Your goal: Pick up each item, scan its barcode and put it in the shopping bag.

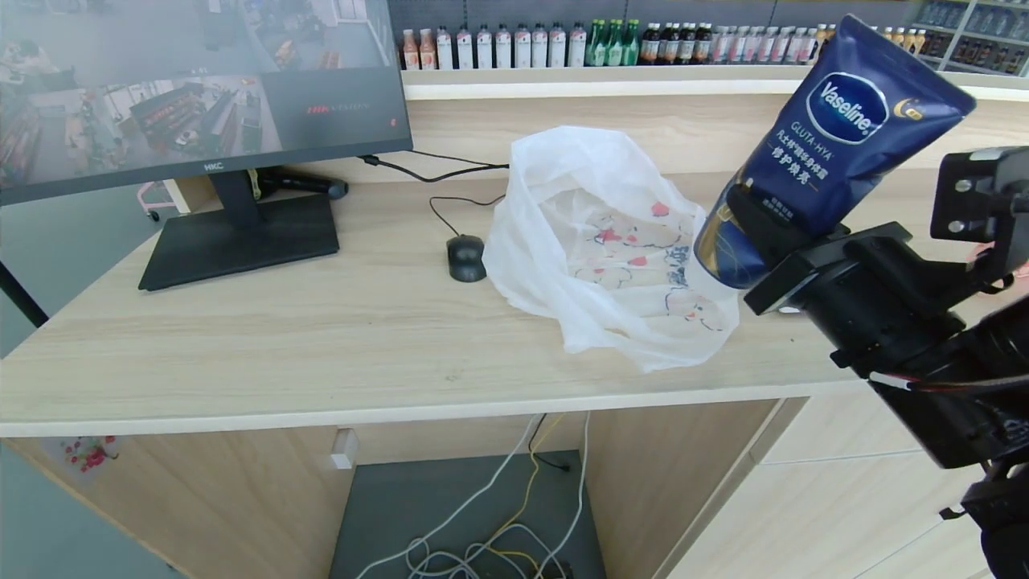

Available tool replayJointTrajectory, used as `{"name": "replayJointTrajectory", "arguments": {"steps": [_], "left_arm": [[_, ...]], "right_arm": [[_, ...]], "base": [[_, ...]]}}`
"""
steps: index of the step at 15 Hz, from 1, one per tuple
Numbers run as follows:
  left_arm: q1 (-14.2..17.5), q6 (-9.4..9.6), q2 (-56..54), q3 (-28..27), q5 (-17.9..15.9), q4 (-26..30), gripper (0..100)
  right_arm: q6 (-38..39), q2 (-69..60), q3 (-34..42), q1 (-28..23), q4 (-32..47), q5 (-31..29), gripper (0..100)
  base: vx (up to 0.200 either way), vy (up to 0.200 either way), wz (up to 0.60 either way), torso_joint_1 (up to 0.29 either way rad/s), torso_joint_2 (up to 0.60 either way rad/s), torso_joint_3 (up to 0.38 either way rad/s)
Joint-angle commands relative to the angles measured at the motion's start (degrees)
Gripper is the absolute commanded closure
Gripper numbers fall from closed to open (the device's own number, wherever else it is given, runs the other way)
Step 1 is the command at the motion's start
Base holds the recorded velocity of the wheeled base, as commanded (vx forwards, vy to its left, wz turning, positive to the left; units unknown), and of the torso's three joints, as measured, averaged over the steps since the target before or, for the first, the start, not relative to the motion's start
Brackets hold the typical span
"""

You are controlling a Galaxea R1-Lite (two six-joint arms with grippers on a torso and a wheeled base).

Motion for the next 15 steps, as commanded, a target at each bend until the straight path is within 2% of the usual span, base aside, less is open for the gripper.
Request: {"name": "replayJointTrajectory", "arguments": {"steps": [1,3,9,15], "left_arm": [[0.04,-0.01,-0.01,0.00,0.01,0.00,0],[0.04,-0.01,-0.01,0.00,0.01,0.00,0],[0.04,-0.01,-0.01,0.00,0.01,0.00,0],[0.04,-0.01,-0.01,0.00,0.01,0.00,0]], "right_arm": [[0.03,2.36,-0.87,0.07,0.18,0.02,100],[0.03,5.70,-5.53,0.42,2.47,0.02,100],[-0.06,10.53,-23.54,2.00,21.54,-0.33,100],[-1.29,18.00,-33.12,2.44,22.77,-0.33,100]], "base": [[0.000,0.000,0.00,0.000,0.00,0.000],[0.000,0.000,0.00,0.000,0.00,0.000],[0.000,0.000,0.00,0.000,0.00,0.000],[0.000,0.000,0.00,0.000,0.00,0.000]]}}
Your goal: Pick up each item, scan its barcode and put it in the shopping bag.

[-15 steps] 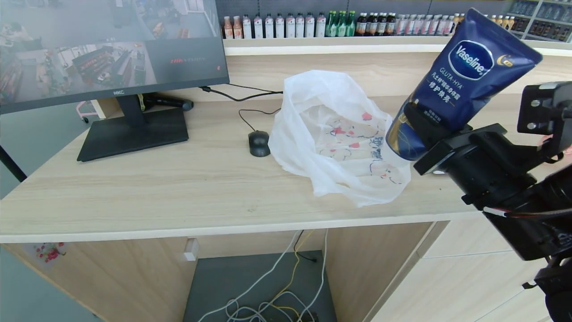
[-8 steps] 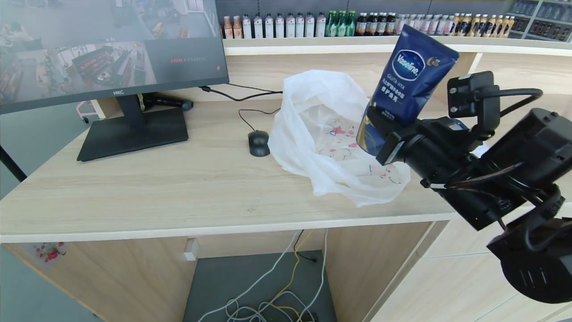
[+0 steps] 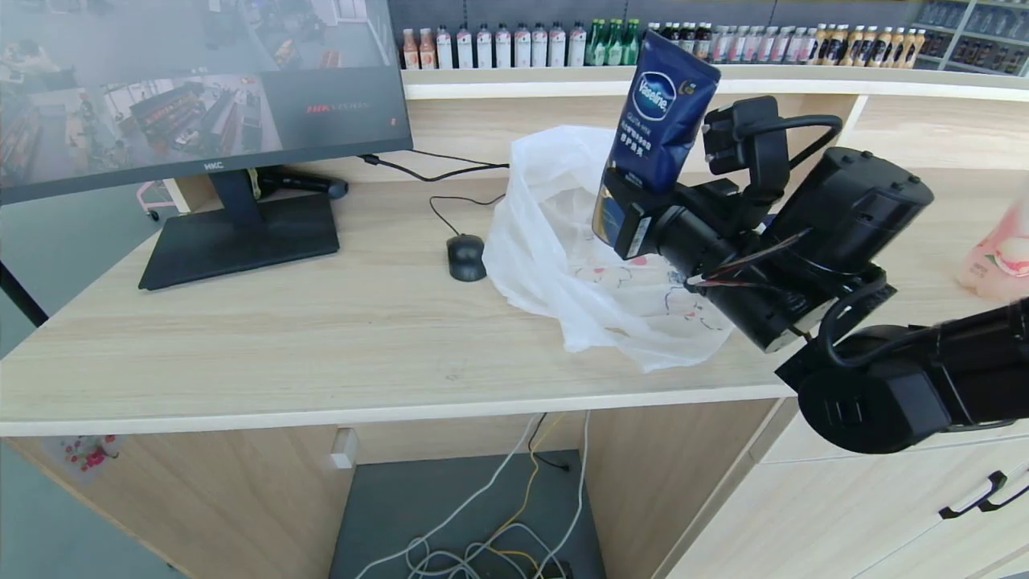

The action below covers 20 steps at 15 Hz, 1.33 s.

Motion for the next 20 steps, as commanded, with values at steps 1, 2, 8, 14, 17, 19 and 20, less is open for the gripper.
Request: {"name": "replayJointTrajectory", "arguments": {"steps": [1,2,8,14,17,19,20], "left_arm": [[0.01,-0.04,-0.01,0.00,0.01,0.00,0],[0.01,-0.04,-0.01,0.00,0.01,0.00,0],[0.01,-0.04,-0.01,0.00,0.01,0.00,0],[0.01,-0.04,-0.01,0.00,0.01,0.00,0],[0.01,-0.04,-0.01,0.00,0.01,0.00,0],[0.01,-0.04,-0.01,0.00,0.01,0.00,0],[0.01,-0.04,-0.01,0.00,0.01,0.00,0]], "right_arm": [[-0.03,4.26,-4.81,0.01,1.21,0.14,100],[-0.03,4.96,-7.09,-0.08,3.15,0.22,100],[0.23,9.71,-17.46,-0.08,9.91,0.40,100],[0.32,13.49,-25.46,-0.43,15.98,0.93,100],[0.32,14.98,-25.64,-1.04,15.98,0.93,100],[0.32,17.00,-27.57,-1.13,15.89,0.93,100],[0.32,17.00,-27.57,-1.13,15.89,0.93,100]], "base": [[0.000,0.000,0.00,0.000,0.00,0.000],[0.000,0.000,0.00,0.000,0.00,0.000],[0.000,0.000,0.00,0.000,0.00,0.000],[0.000,0.000,0.00,0.000,0.00,0.000],[0.000,0.000,0.00,0.000,0.00,0.000],[0.000,0.000,0.00,0.000,0.00,0.000],[0.000,0.000,0.00,0.000,0.00,0.000]]}}
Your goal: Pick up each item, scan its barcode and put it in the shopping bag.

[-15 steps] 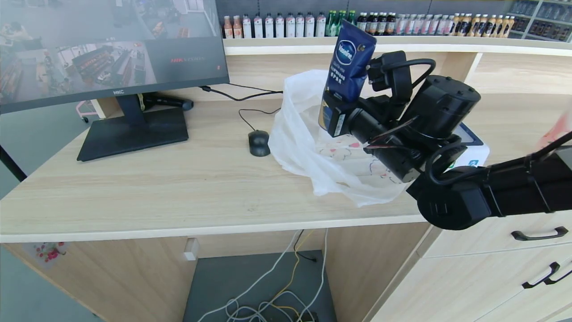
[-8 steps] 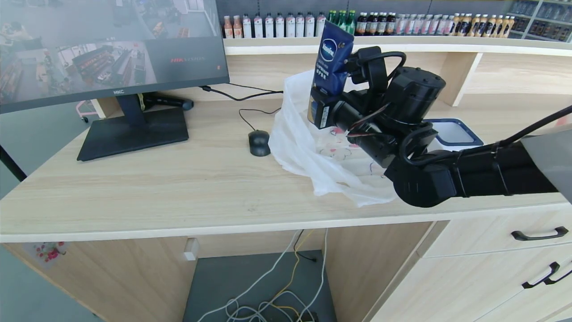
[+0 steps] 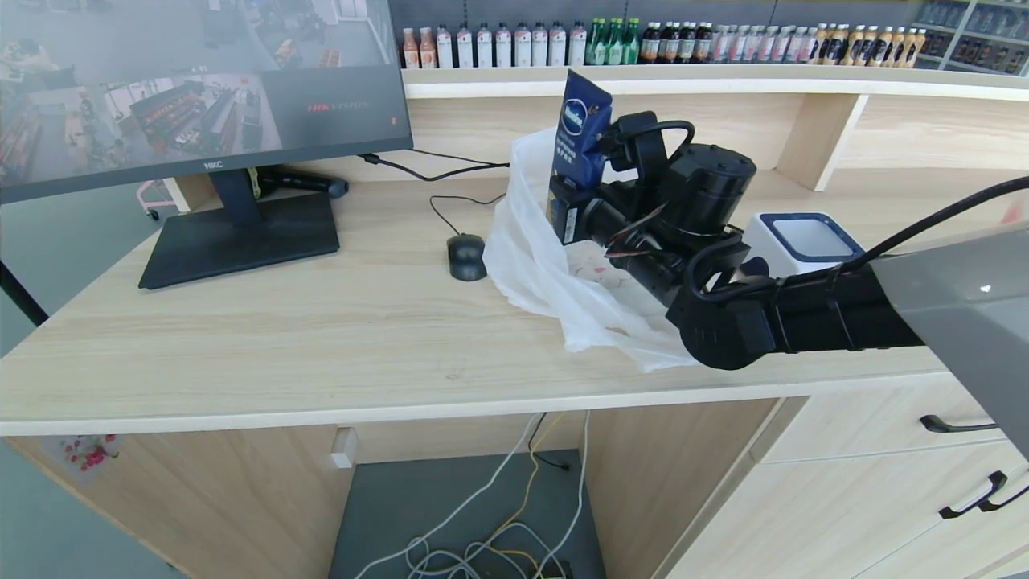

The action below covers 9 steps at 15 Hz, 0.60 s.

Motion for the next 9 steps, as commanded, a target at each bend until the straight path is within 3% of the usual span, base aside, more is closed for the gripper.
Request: {"name": "replayJointTrajectory", "arguments": {"steps": [1,9], "left_arm": [[0.01,-0.04,-0.01,0.00,0.01,0.00,0],[0.01,-0.04,-0.01,0.00,0.01,0.00,0]], "right_arm": [[-0.03,1.99,-1.84,0.05,0.00,-0.01,100],[1.11,3.48,-2.55,-0.03,-0.09,-0.01,100]], "base": [[0.000,0.000,0.00,0.000,0.00,0.000],[0.000,0.000,0.00,0.000,0.00,0.000]]}}
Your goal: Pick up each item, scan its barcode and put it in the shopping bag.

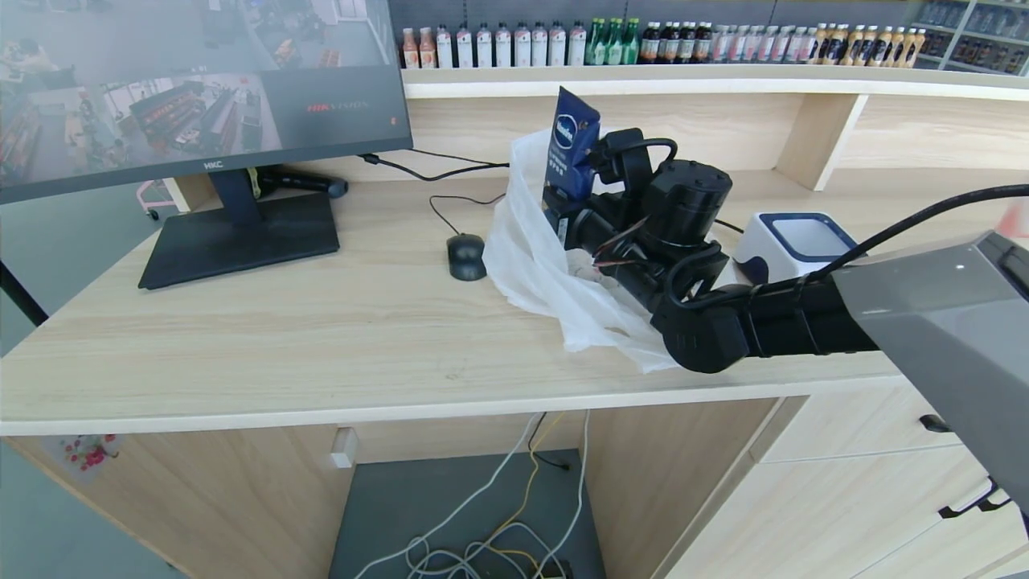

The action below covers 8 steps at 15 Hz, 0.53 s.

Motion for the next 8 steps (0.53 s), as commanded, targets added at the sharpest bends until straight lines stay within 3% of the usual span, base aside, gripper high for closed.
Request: {"name": "replayJointTrajectory", "arguments": {"steps": [1,8], "left_arm": [[-0.01,-0.04,-0.01,0.00,0.01,0.00,0],[-0.01,-0.04,-0.01,0.00,0.01,0.00,0]], "right_arm": [[-0.06,0.12,0.09,0.03,0.11,-0.01,100],[-0.06,0.65,0.62,0.03,0.11,-0.10,100]], "base": [[0.000,0.000,0.00,0.000,0.00,0.000],[0.000,0.000,0.00,0.000,0.00,0.000]]}}
